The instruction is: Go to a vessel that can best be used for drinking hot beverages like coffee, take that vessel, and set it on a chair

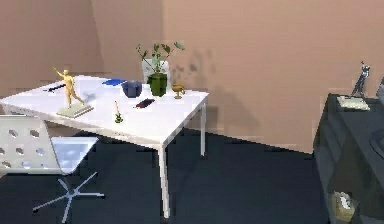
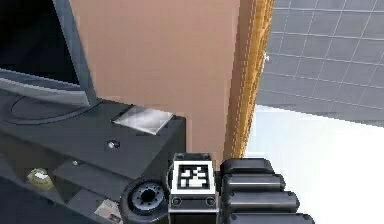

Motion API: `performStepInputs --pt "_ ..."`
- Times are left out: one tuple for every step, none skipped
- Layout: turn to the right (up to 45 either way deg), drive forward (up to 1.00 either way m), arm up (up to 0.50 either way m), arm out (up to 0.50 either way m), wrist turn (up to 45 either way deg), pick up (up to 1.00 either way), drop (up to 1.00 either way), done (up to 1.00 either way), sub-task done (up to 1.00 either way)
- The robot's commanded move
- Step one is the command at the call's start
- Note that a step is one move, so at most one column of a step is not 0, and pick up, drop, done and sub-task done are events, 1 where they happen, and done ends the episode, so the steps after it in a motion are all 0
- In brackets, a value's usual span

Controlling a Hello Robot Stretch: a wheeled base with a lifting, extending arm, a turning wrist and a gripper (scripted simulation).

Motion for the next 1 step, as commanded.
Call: performStepInputs --pt "-3.0 0.0 0.0 0.0 0.0 0.0 0.0 0.0 0.0"
